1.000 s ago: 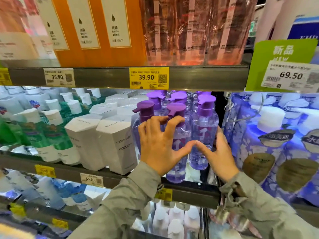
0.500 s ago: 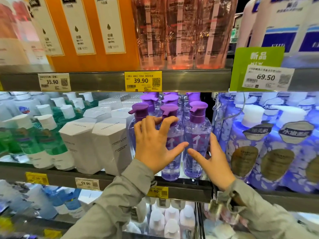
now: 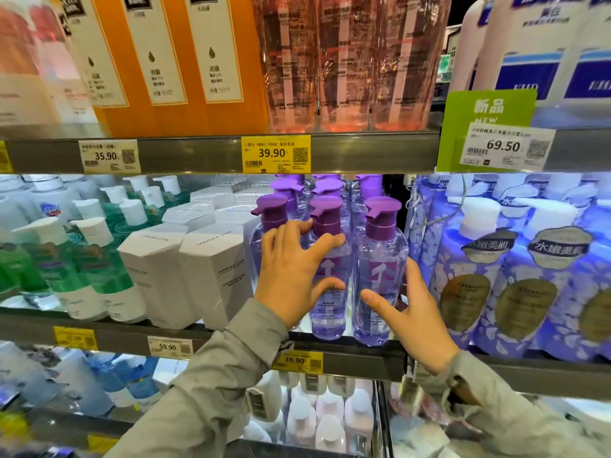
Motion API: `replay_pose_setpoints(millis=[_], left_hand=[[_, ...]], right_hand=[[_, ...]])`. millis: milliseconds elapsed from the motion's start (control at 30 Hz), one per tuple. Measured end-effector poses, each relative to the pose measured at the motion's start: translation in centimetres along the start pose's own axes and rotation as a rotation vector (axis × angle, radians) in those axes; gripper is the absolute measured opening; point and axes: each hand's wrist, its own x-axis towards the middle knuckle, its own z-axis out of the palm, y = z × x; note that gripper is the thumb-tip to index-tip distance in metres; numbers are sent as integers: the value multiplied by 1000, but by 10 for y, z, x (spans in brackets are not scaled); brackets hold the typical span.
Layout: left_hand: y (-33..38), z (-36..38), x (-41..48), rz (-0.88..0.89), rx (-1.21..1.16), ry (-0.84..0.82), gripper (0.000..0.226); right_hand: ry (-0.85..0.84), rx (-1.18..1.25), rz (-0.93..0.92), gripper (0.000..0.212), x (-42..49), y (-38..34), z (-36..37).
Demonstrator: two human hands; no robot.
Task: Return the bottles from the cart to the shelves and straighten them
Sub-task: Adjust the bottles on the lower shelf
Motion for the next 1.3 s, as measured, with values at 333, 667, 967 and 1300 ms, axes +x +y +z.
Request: replay_pose_setpoints(millis=[333, 667, 967, 1300], left_hand=[[8, 0, 0, -40, 59, 24, 70], [10, 3, -4, -48, 83, 25, 75], [12, -1, -8, -7, 63, 27, 78], [0, -9, -23, 27, -19, 34, 71]], right_hand=[[31, -42, -4, 68, -6, -3, -5], [45, -59, 12, 64, -6, -7, -4], [29, -49, 44, 76, -1, -4, -3], [97, -69, 17, 59, -9, -14, 5]])
